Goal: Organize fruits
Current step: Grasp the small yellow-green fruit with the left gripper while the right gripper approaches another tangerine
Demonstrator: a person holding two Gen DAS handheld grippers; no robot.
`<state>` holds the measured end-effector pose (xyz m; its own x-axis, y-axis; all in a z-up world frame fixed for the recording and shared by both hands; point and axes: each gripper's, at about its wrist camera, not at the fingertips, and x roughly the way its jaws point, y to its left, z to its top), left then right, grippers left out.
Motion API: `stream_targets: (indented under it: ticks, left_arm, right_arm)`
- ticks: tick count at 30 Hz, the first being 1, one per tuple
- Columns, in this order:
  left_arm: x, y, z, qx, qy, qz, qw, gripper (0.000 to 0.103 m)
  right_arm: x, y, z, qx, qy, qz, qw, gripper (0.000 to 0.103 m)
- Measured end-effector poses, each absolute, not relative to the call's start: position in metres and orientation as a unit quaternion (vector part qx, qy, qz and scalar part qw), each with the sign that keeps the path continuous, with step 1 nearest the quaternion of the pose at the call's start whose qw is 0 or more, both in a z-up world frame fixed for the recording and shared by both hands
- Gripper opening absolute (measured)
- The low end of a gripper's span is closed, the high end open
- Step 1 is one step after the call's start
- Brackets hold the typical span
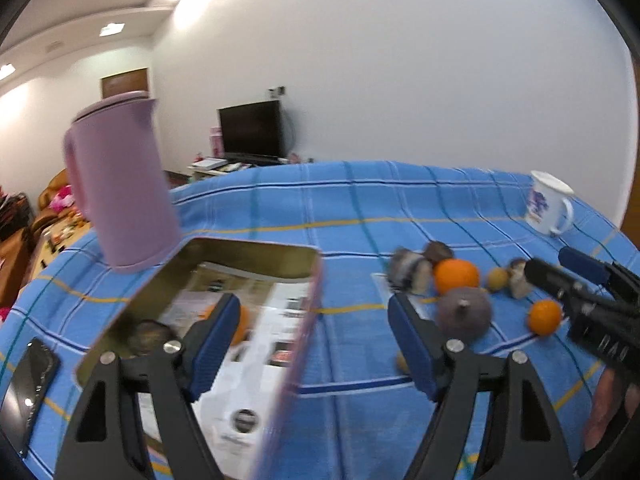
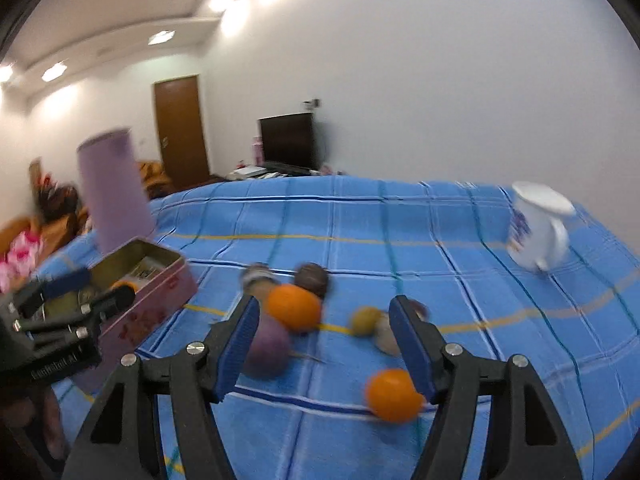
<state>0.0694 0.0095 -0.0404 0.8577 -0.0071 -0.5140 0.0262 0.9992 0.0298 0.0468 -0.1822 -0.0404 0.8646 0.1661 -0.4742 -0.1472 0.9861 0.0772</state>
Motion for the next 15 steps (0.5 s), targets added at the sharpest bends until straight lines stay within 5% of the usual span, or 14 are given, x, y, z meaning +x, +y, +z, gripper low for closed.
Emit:
stream_targets:
  ticks: [11,15]
  left_arm:
    - [0.084,-0.036,-0.057,0.072,0.322,-0.064,0.942,0.078]
    - [0.095,-0.04,-0.065,0.074,0.353,-0.084,0.929,0.066]
  right_arm:
    - [0.054,-0.227,-0.052,0.072,0.304,0.035,0.949,0.067]
    - [0.065,-0.231,-0.062,0.081,0.338,0.036,0.937,0.061]
